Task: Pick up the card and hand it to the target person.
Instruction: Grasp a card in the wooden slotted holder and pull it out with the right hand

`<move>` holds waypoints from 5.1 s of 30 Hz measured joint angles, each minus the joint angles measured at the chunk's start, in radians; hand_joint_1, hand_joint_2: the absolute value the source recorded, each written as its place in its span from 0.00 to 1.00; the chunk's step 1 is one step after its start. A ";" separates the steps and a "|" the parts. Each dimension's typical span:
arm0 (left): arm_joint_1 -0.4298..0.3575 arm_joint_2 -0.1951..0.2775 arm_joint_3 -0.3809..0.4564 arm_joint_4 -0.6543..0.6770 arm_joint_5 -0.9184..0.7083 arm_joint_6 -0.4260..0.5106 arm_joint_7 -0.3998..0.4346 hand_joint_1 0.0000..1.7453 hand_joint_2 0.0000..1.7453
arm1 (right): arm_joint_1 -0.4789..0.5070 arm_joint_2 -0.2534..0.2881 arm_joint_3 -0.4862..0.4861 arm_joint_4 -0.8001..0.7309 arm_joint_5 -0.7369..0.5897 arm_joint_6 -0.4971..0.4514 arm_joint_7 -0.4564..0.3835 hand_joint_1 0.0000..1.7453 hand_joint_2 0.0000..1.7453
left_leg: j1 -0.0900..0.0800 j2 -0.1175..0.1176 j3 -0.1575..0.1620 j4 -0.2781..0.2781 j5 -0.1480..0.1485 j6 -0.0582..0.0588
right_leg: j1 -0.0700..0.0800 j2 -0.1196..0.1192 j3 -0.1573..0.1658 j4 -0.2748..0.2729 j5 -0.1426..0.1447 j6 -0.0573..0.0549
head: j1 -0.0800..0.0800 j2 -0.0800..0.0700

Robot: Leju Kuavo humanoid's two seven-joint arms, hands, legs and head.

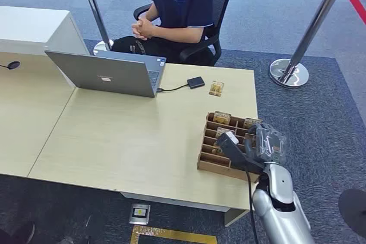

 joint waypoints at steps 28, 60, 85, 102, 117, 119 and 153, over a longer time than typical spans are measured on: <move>0.000 0.000 0.000 0.000 -0.002 0.001 0.000 0.00 0.00 | 0.017 -0.025 0.043 -0.032 0.074 -0.003 0.046 0.52 1.00 | 0.000 0.000 -0.001 0.000 0.000 0.000 | 0.000 0.000 0.000 0.000 0.000 0.000 | 0.000 0.000; 0.000 0.000 0.000 0.000 0.000 0.001 0.002 0.00 0.00 | 0.025 -0.038 0.076 -0.059 0.065 0.027 0.046 0.51 1.00 | 0.000 0.000 -0.001 0.000 0.000 0.000 | 0.000 0.000 0.000 0.000 0.000 0.000 | 0.000 0.000; 0.000 0.000 0.000 0.000 0.003 0.001 0.003 0.00 0.00 | 0.014 -0.038 0.076 -0.097 0.073 0.019 0.067 0.51 1.00 | 0.000 0.000 -0.001 0.000 0.000 0.000 | 0.000 0.000 0.000 0.000 0.000 0.000 | 0.000 0.000; 0.000 0.000 0.000 0.000 0.007 0.007 0.008 0.00 0.00 | 0.008 -0.029 0.076 -0.049 0.089 0.025 0.077 0.53 1.00 | 0.000 0.000 -0.001 0.000 0.000 0.000 | 0.000 0.000 0.000 0.000 0.000 0.000 | 0.000 0.000; 0.000 0.000 0.000 0.000 -0.001 0.009 0.006 0.00 0.00 | -0.001 -0.029 0.076 -0.016 0.091 0.020 0.085 0.53 1.00 | 0.000 0.000 0.000 0.000 0.000 0.000 | 0.000 0.000 0.000 0.000 0.000 0.000 | 0.000 0.000; 0.000 0.000 0.000 0.000 -0.002 0.009 0.006 0.00 0.00 | -0.001 -0.029 0.076 -0.016 0.094 0.019 0.089 0.54 1.00 | 0.000 0.000 0.000 0.000 0.000 0.000 | 0.000 0.000 0.000 0.000 0.000 0.000 | 0.000 0.000; 0.000 0.001 0.001 0.000 0.005 0.015 0.003 0.00 0.00 | 0.021 -0.047 0.076 -0.072 0.096 0.018 0.067 0.90 1.00 | 0.000 0.000 0.000 0.000 0.000 0.000 | 0.000 0.000 0.000 0.000 0.000 0.000 | 0.000 0.000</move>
